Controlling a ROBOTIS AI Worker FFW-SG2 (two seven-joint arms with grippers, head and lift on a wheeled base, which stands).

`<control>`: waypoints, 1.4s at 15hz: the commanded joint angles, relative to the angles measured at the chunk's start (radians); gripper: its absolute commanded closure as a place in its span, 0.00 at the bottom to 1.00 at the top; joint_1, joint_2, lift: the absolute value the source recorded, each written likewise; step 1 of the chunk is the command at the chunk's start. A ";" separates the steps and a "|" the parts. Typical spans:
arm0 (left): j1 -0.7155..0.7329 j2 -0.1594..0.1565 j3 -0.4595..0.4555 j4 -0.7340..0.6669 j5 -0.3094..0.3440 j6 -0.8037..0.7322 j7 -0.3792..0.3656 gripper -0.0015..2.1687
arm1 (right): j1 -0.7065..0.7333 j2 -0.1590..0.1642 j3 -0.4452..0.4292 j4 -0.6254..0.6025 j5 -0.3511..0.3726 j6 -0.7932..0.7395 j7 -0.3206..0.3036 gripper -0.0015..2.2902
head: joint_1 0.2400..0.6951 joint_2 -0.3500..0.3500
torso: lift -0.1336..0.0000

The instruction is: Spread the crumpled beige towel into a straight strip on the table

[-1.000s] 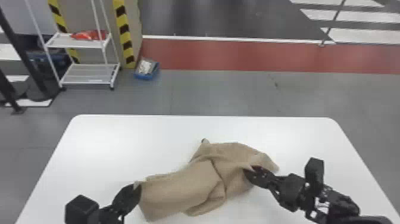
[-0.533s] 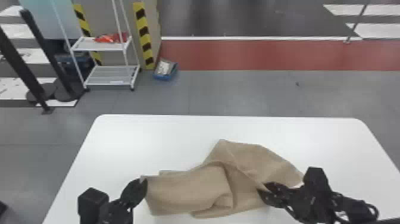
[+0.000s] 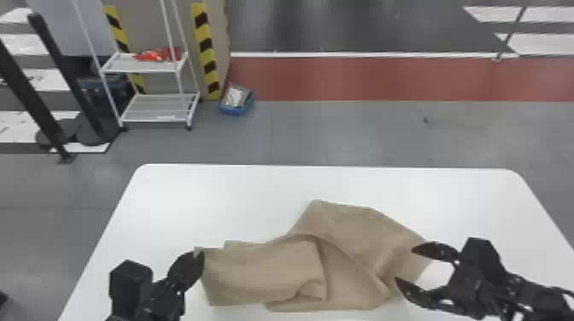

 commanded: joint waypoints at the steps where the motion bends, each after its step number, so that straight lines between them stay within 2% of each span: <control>1: -0.029 -0.005 0.002 0.033 -0.001 -0.001 0.002 0.79 | -0.005 0.000 -0.031 0.001 0.045 0.016 -0.008 0.04 | 1.00 0.48 | 1.00; 3: -0.049 -0.006 0.003 0.062 0.005 -0.001 0.002 0.79 | -0.010 0.000 -0.071 0.015 0.084 0.044 -0.051 0.04 | 1.00 0.45 | 1.00; 6: -0.047 -0.008 0.025 0.065 0.006 -0.001 0.002 0.79 | -0.022 -0.006 -0.100 0.038 0.090 0.031 -0.053 0.04 | 1.00 0.37 | 1.00; 8: -0.046 -0.011 0.037 0.065 0.008 -0.001 -0.001 0.79 | -0.039 -0.012 -0.094 0.055 0.151 0.022 -0.051 0.04 | 1.00 0.36 | 1.00; 10: -0.041 -0.011 0.041 0.063 0.008 -0.001 -0.001 0.79 | -0.065 -0.017 -0.077 0.070 0.220 0.007 -0.033 0.04 | 1.00 0.36 | 1.00; 12: -0.040 -0.013 0.051 0.062 0.008 -0.004 -0.003 0.79 | -0.085 -0.040 -0.050 0.080 0.243 -0.009 -0.008 0.04 | 1.00 0.37 | 1.00; 15: -0.038 -0.013 0.057 0.060 0.009 -0.004 -0.004 0.79 | -0.151 -0.060 -0.019 0.147 0.324 -0.009 0.038 0.05 | 1.00 0.39 | 1.00; 18: -0.035 -0.020 0.063 0.057 0.014 -0.007 -0.010 0.79 | -0.228 -0.071 0.004 0.228 0.351 0.001 0.070 0.07 | 1.00 0.39 | 1.00; 21: -0.027 -0.020 0.066 0.054 0.014 -0.013 -0.012 0.79 | -0.303 -0.071 0.019 0.337 0.341 0.010 0.073 0.09 | 1.00 0.39 | 1.00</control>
